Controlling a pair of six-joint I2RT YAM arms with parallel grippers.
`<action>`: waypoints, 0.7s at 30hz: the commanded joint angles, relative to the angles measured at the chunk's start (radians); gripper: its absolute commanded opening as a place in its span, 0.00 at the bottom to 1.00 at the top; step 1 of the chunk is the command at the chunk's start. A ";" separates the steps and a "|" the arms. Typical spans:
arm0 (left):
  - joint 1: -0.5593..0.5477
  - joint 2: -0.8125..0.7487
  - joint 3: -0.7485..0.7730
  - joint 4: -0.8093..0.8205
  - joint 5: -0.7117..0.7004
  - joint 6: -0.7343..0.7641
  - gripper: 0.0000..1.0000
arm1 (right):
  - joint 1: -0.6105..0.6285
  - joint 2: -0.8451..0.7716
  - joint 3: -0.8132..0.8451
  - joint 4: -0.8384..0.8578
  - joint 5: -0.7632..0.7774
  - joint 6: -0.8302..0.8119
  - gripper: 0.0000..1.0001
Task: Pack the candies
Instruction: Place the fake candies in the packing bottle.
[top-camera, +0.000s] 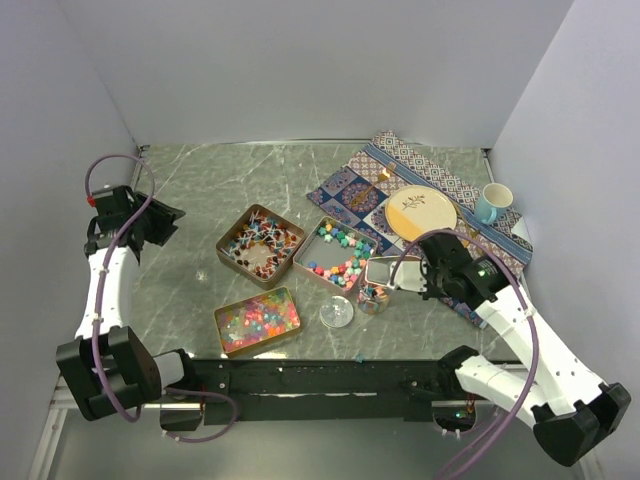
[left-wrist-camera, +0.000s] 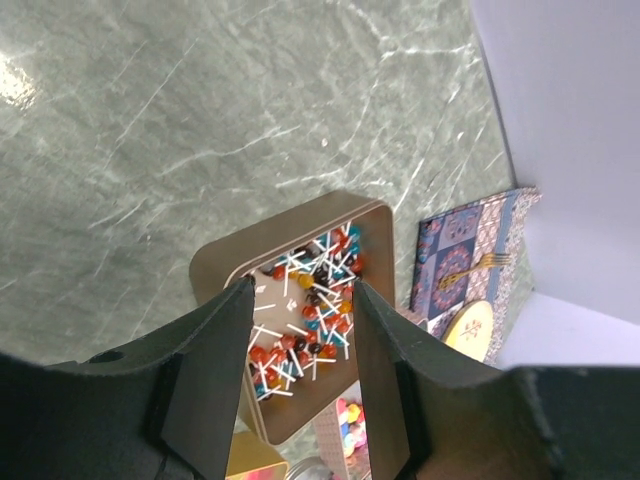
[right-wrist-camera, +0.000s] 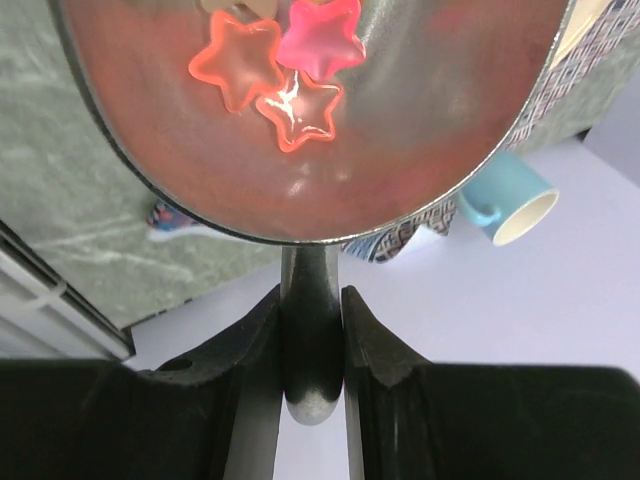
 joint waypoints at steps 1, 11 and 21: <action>0.016 -0.004 0.010 0.069 0.025 -0.024 0.50 | -0.066 -0.020 0.013 -0.018 0.054 -0.146 0.00; 0.042 -0.019 -0.017 0.098 0.040 -0.035 0.50 | -0.112 -0.016 -0.022 0.036 0.188 -0.303 0.00; 0.069 -0.079 -0.092 0.121 0.071 -0.053 0.50 | -0.113 0.046 0.019 0.071 0.279 -0.408 0.00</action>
